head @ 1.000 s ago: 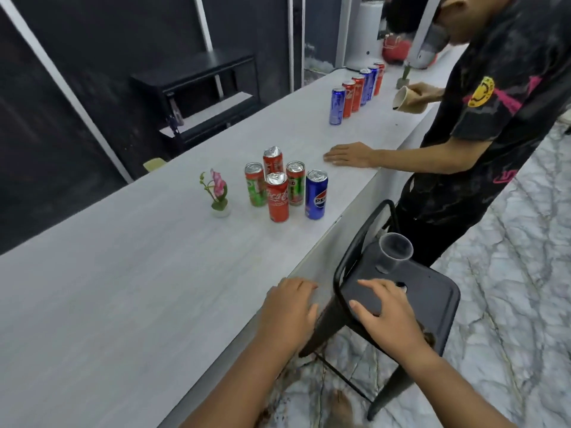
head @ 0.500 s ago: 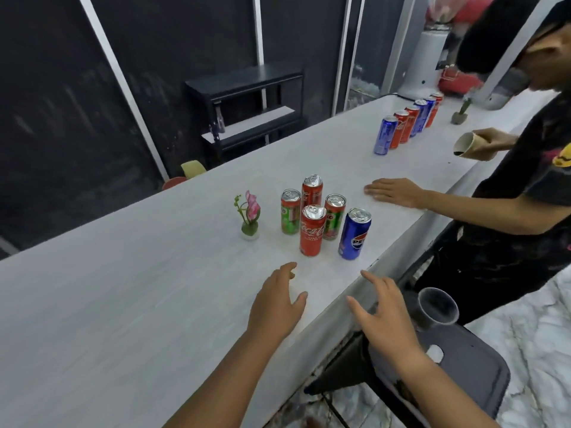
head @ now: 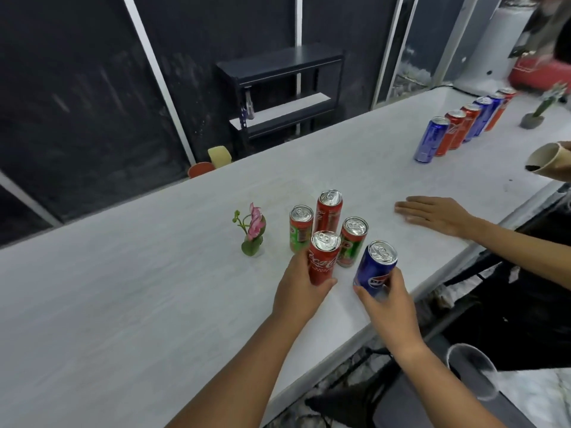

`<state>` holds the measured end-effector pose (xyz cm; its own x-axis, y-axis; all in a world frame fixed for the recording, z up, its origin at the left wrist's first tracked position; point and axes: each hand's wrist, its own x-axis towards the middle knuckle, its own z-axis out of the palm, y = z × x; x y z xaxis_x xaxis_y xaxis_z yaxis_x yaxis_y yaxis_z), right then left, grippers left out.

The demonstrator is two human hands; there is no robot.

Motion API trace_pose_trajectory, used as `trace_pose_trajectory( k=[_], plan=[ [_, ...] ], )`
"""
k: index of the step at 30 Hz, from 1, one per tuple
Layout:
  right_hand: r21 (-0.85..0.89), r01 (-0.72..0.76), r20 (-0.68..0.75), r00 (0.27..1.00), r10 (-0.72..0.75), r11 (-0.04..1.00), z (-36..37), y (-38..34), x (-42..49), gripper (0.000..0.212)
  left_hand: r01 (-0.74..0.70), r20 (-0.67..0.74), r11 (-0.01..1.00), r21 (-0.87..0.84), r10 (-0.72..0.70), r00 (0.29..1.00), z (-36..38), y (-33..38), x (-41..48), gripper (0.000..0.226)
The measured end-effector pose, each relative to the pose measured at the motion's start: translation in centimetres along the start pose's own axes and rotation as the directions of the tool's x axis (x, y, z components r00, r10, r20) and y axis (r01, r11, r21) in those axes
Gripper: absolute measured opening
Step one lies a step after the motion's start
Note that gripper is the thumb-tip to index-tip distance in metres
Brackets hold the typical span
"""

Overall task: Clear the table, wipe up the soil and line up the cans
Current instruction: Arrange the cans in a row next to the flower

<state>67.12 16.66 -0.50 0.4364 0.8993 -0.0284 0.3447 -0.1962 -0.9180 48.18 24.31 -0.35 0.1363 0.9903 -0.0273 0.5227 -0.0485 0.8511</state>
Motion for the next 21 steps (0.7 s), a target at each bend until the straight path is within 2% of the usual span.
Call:
trace_pose_trajectory(
  k=[5,11,16,21],
  plan=[
    [0.032,0.007,0.011,1.000,-0.007,0.999,0.0,0.0,0.3,0.054,0.027,-0.054,0.999,-0.030,-0.029,0.998,0.0,-0.2,-0.4,0.081],
    [0.019,0.039,0.070,0.997,-0.040,0.999,2.0,-1.0,-1.0,0.063,0.110,-0.105,0.993,-0.037,-0.113,0.988,-3.0,-1.8,-3.0,0.082],
    [0.002,0.103,0.201,0.974,-0.102,0.995,6.5,-3.2,-3.3,0.062,0.170,-0.197,0.984,-0.059,-0.179,0.964,-8.5,-5.1,-6.4,0.080],
    [0.026,0.170,0.353,0.920,-0.168,0.985,12.2,-5.6,-5.6,0.059,0.237,-0.326,0.968,-0.086,-0.252,0.911,-14.7,-8.8,-10.4,0.073]
  ],
)
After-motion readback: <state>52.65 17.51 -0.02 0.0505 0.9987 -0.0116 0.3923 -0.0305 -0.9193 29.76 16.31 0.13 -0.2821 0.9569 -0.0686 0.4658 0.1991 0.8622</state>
